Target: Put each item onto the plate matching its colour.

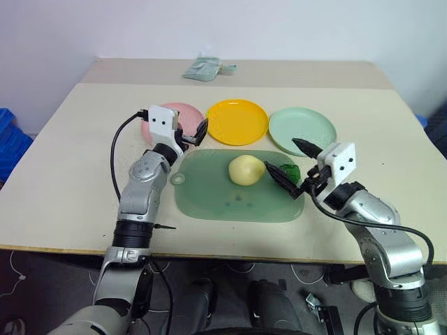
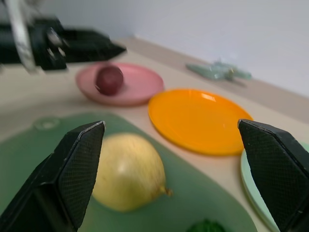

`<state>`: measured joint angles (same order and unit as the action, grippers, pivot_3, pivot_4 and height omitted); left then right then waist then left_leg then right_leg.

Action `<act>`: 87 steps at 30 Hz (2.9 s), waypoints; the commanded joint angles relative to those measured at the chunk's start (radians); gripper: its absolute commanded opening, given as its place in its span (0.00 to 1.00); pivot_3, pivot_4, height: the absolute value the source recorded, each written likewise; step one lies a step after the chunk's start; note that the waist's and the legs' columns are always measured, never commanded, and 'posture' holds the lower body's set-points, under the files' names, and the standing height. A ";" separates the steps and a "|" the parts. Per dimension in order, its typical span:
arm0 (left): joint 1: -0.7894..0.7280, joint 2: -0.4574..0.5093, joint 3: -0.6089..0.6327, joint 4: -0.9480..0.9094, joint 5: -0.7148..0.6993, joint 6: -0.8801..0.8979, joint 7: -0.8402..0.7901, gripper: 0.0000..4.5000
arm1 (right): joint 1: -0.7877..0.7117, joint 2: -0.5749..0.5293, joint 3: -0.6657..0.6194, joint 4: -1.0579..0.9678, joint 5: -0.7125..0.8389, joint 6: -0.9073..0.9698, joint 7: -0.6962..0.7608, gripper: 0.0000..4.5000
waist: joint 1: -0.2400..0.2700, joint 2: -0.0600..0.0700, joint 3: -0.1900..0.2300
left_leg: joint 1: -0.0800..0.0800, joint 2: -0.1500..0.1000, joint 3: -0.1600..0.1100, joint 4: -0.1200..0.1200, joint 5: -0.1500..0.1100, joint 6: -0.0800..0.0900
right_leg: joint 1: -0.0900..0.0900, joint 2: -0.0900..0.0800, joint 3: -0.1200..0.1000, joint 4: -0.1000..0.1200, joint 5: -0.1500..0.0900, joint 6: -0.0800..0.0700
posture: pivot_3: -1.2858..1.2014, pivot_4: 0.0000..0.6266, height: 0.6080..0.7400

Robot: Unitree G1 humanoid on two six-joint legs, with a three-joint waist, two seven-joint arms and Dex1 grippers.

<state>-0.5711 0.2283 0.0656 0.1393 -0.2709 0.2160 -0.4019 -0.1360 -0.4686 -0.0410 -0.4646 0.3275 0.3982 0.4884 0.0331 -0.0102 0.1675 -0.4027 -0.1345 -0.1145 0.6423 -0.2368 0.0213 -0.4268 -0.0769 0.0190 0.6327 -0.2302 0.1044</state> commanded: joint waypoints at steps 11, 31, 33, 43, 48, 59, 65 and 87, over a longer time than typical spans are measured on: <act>0.078 0.163 0.039 -0.069 -0.130 -0.061 -0.349 0.99 | -0.095 -0.013 0.063 0.064 -0.044 0.062 0.021 1.00 | 0.006 0.000 0.000 | 0.000 0.000 0.000 0.000 -0.001 0.001 | 0.001 0.000 0.000 -0.001 0.000 0.000 | 0.52 0.24 1.00; 0.254 0.215 0.007 -0.227 -0.126 -0.023 -0.398 0.99 | -0.217 -0.081 0.136 0.217 -0.063 0.041 0.251 1.00 | 0.004 0.000 0.000 | -0.001 0.001 0.000 0.000 -0.001 0.001 | 0.000 0.000 0.000 -0.001 0.000 0.000 | 0.52 0.24 1.00; 0.265 0.216 0.010 -0.230 -0.127 -0.026 -0.392 0.99 | -0.223 -0.078 0.134 0.224 -0.064 0.044 0.259 1.00 | 0.007 0.000 0.000 | -0.002 0.001 0.000 0.000 -0.001 0.001 | 0.000 0.000 0.000 -0.001 0.000 0.000 | 0.52 0.24 1.00; 0.313 0.219 -0.008 -0.263 -0.116 -0.038 -0.404 0.99 | -0.231 -0.077 0.133 0.195 -0.064 0.073 0.269 1.00 | 0.005 0.000 0.000 | -0.002 0.001 0.000 0.000 -0.001 0.001 | 0.000 0.000 0.000 -0.002 0.000 -0.001 | 0.52 0.24 1.00; 0.315 0.219 -0.006 -0.261 -0.115 -0.039 -0.412 0.99 | -0.235 -0.072 0.138 0.193 -0.073 0.063 0.263 1.00 | 0.005 0.000 0.000 | -0.002 0.001 0.000 0.000 -0.001 0.001 | 0.000 0.000 0.000 -0.002 0.000 -0.001 | 0.52 0.24 1.00; 0.298 0.214 -0.013 -0.247 -0.106 -0.040 -0.420 0.99 | -0.256 -0.055 0.137 0.196 -0.056 0.086 0.266 1.00 | 0.005 0.001 0.000 | -0.002 0.001 0.000 0.000 -0.002 0.001 | 0.000 0.000 0.000 -0.002 0.000 -0.001 | 0.52 0.24 1.00; 0.301 0.211 -0.017 -0.258 -0.106 -0.033 -0.416 0.99 | -0.264 -0.053 0.134 0.180 -0.052 0.099 0.263 1.00 | 0.005 0.001 0.000 | -0.002 0.001 0.000 0.000 -0.002 0.001 | -0.001 0.000 0.000 -0.002 0.000 -0.001 | 0.52 0.24 1.00; 0.390 0.261 0.040 -0.319 -0.172 -0.021 -0.458 0.99 | -0.311 -0.079 0.204 0.213 -0.105 0.092 0.305 1.00 | 0.003 0.001 0.000 | -0.003 0.001 0.000 0.000 -0.002 0.000 | -0.001 0.000 0.000 -0.002 0.000 -0.001 | 0.52 0.24 1.00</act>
<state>-0.1869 0.4770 0.0693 -0.1343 -0.4131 0.2096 -0.8486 -0.4203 -0.5444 0.1654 -0.2365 0.2257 0.5130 0.7900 0.0365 -0.0091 0.1680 -0.4057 -0.1338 -0.1144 0.6425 -0.2392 0.0211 -0.4283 -0.0774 0.0188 0.6305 -0.2305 0.1033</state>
